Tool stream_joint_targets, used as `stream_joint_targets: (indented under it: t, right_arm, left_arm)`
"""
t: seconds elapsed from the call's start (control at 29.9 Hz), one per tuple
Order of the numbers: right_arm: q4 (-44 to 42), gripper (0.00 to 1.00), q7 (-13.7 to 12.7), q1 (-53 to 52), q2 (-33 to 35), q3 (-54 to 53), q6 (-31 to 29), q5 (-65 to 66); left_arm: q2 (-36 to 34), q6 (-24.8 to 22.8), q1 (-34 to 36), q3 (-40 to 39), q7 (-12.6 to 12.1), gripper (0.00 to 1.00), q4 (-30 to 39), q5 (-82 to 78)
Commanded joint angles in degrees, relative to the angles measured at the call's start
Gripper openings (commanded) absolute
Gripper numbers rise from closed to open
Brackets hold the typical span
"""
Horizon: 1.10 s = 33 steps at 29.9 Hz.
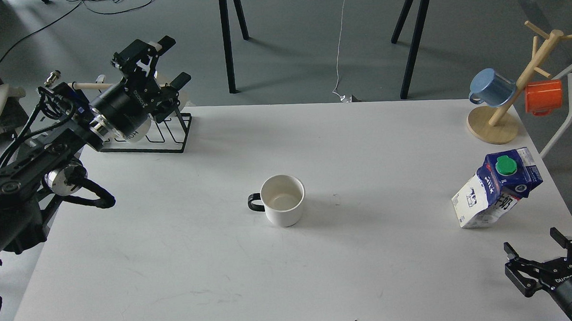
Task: Place cup and milk with both arms
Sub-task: 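Reach the right gripper to the milk carton and grasp it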
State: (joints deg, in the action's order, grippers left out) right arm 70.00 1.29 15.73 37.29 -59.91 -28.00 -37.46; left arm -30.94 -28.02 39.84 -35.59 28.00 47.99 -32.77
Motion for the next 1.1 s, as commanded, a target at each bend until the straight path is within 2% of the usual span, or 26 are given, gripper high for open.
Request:
stream_joint_targets:
  t: [0.0, 0.57, 0.97, 1.04, 1.07]
  right_arm:
    - [-0.48, 0.95, 0.03, -2.45, -0.47, 1.99, 0.0, 0.37]
    - [-0.92, 0.95, 0.12, -9.84, -1.52, 2.7, 0.0, 0.28]
    - [-4.87, 0.95, 0.12, -13.53, -4.86, 2.87, 0.0, 0.37]
    - [-4.96, 0.92, 0.12, -13.71, -5.47, 2.87, 0.0, 0.37]
    - [-4.96, 0.86, 0.12, -13.8, -5.56, 2.87, 0.0, 0.37]
  left_arm:
    - [-0.35, 0.02, -0.29, -0.01, 0.0, 0.89, 0.0, -0.01]
    - [-0.53, 0.02, -2.4, -0.27, 0.0, 0.89, 0.0, -0.01]
    - [-0.44, 0.02, -3.81, -0.45, 0.0, 0.91, 0.0, 0.08]
    - [-0.44, 0.02, -3.89, -0.45, 0.0, 0.91, 0.0, 0.08]
    - [-0.44, 0.02, -3.9, -0.36, 0.0, 0.91, 0.0, 0.08]
